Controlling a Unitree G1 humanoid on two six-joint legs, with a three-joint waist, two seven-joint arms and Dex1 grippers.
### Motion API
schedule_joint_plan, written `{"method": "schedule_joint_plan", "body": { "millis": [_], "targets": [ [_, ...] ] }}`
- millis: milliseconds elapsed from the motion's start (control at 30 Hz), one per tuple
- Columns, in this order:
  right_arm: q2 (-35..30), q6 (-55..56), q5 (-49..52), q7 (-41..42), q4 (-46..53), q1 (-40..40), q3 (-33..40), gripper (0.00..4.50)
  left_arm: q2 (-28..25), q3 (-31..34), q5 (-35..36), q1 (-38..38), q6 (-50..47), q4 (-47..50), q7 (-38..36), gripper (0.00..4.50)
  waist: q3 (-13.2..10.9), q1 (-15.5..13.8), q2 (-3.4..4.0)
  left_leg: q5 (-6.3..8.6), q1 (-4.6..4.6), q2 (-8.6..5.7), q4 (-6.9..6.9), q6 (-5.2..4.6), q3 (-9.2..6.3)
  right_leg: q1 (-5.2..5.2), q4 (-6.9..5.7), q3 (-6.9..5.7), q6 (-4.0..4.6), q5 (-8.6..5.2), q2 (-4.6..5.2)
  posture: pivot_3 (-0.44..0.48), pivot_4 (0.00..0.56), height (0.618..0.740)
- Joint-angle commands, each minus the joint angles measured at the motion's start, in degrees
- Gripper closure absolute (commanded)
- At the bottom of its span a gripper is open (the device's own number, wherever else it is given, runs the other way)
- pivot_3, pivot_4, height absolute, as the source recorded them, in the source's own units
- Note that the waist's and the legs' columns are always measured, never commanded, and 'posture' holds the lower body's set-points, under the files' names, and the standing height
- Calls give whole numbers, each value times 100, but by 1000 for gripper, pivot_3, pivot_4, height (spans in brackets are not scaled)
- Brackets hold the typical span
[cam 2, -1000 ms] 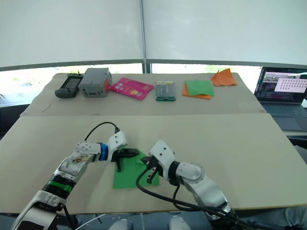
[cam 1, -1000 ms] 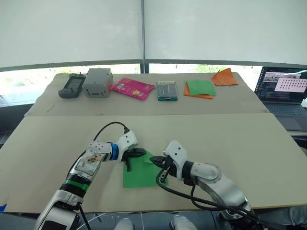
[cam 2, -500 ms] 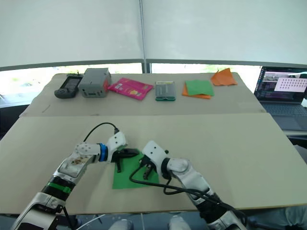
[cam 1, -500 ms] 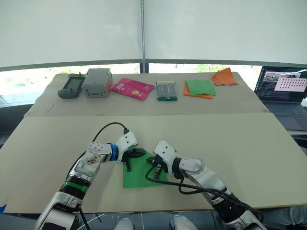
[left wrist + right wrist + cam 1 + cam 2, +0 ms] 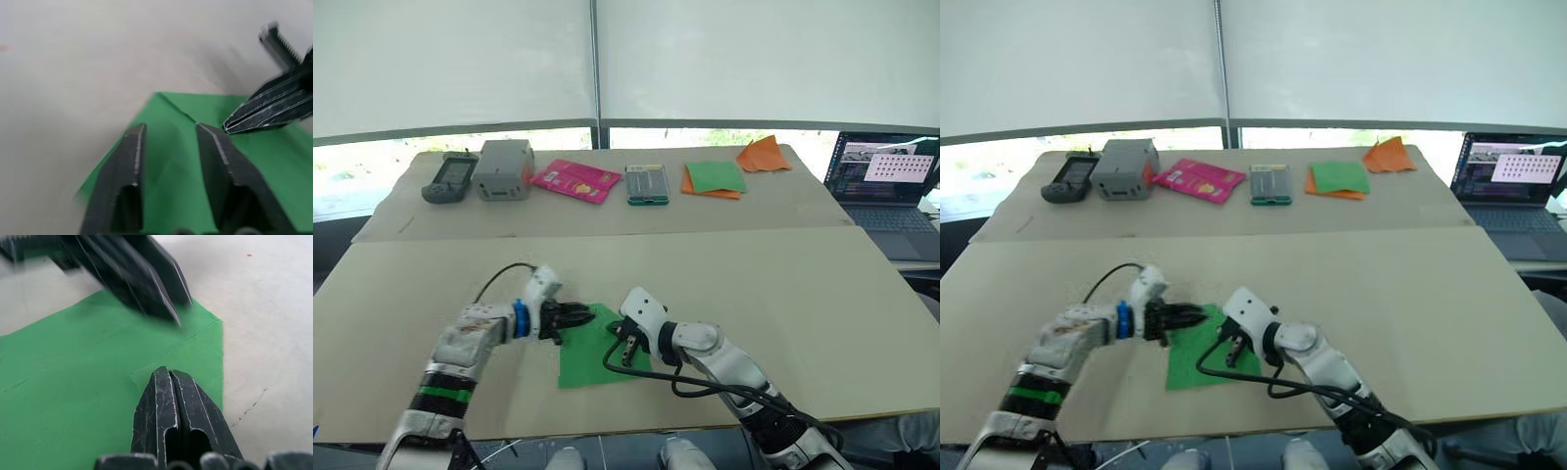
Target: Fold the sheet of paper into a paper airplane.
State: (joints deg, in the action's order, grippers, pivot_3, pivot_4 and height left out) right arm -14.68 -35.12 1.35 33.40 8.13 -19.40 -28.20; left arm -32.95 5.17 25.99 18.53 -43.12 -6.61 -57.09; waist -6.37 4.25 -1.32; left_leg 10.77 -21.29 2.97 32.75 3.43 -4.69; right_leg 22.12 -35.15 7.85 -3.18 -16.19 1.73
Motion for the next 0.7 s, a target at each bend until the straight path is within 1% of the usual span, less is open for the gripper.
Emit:
{"method": "schedule_joint_plan", "body": {
  "millis": [33, 200, 300, 433, 533, 633, 667, 700],
  "targets": [
    [-63, -294, -88, -21, -230, 128, -42, 4500, -104, 506, 563, -155, -541, 398, 102, 1354, -5, -32, 2, 0, 0, -1, 0, 0, 0, -3, 4, 0, 0, 0, 2, 0, 150, 740],
    [-13, -276, -98, -53, -269, 98, -14, 4500, 55, 577, 721, -310, -751, 261, 321, 1354, -17, -43, -2, 2, 0, -3, 1, 5, 0, -3, 8, 0, 0, 0, 5, 0, 150, 740],
    [17, -278, -108, -75, -275, 91, -16, 4500, 240, 522, 565, -316, -636, -9, 599, 1354, -16, -35, -6, 2, 0, -3, 0, 5, 0, -2, 6, 0, 0, 1, 4, 0, 150, 740],
    [30, -323, -111, -91, -225, 109, -42, 4500, 442, 538, 636, -250, -665, 56, 824, 1354, -6, -45, -2, 3, 2, -3, 0, 5, 0, -5, 7, 0, 0, 1, 4, 0, 150, 740],
    [34, -351, -102, -109, -194, 124, -52, 4500, 456, 422, 551, -264, -591, 124, 869, 1354, -4, -43, -1, 4, 2, -3, 1, 7, 0, -4, 7, 0, 0, 1, 4, 0, 150, 740],
    [41, -366, -95, -122, -182, 127, -46, 4500, 457, 391, 580, -282, -541, 134, 843, 2159, -4, -39, -2, 4, 2, -4, 0, 8, 0, -3, 7, 0, 0, 1, 4, 0, 150, 740],
    [43, -371, -94, -124, -179, 125, -44, 4500, 448, 381, 590, -283, -537, 146, 842, 2523, -5, -36, -3, 4, 1, -3, 0, 8, 0, -3, 7, 0, 0, 1, 4, 0, 150, 740],
    [44, -372, -95, -126, -181, 120, -40, 4500, 435, 359, 589, -281, -528, 164, 838, 2746, -5, -33, -4, 4, 1, -3, 0, 8, 0, -3, 7, 0, 0, 1, 4, 0, 150, 740]
  ]
}}
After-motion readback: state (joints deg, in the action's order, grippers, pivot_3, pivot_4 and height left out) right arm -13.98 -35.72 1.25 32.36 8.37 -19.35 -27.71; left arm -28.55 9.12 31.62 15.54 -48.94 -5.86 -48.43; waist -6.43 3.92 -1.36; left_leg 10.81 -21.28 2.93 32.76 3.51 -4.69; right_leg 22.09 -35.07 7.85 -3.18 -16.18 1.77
